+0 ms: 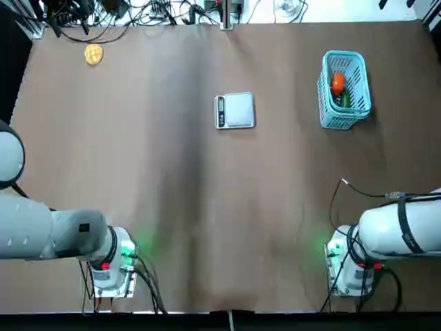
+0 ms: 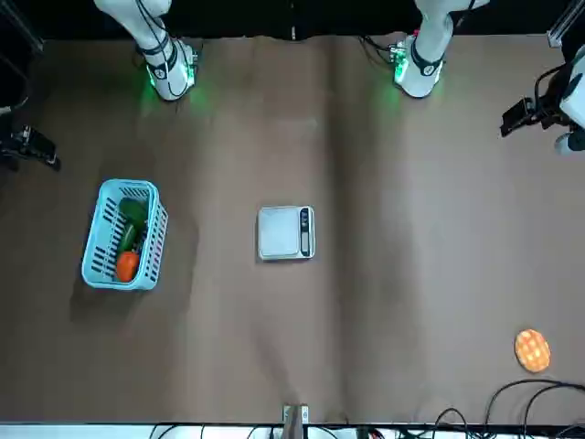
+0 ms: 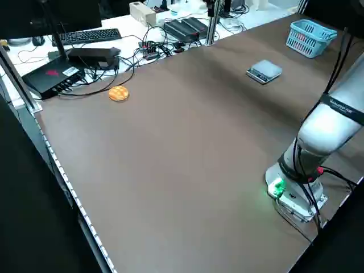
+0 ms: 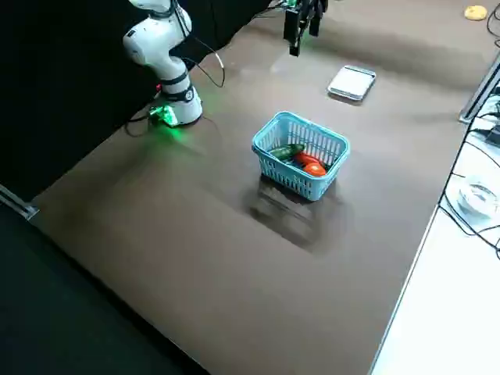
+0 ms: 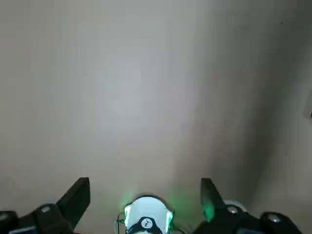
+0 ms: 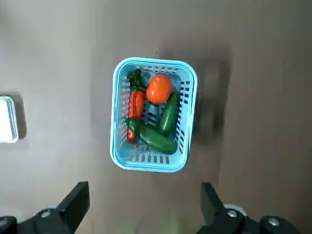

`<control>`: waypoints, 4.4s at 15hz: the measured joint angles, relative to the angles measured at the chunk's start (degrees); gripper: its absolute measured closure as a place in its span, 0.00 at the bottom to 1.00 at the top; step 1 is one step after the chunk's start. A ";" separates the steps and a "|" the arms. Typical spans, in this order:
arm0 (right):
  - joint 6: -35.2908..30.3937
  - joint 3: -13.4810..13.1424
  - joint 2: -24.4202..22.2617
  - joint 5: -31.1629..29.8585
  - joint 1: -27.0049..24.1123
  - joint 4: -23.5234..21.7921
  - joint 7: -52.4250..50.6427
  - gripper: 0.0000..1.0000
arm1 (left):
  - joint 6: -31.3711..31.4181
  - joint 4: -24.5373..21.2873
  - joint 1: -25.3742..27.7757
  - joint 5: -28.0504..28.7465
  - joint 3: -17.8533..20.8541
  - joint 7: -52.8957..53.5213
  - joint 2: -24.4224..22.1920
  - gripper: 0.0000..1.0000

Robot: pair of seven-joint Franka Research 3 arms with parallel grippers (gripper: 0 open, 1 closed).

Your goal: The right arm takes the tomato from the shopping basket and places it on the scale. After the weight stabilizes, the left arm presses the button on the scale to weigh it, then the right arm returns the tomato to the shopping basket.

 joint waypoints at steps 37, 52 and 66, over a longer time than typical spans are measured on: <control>40.99 -0.17 14.76 -0.67 0.04 -25.63 17.22 0.00 | 0.00 -0.45 0.06 -0.05 -0.34 0.00 0.01 0.00; 51.46 -0.19 23.74 -0.94 0.09 -25.76 25.94 0.01 | 0.00 -0.54 1.51 -0.06 -0.16 0.00 0.01 0.00; 51.73 -0.86 25.91 -4.61 0.09 -25.46 26.31 0.22 | 0.00 -0.61 1.50 -0.17 -0.64 0.00 0.01 0.00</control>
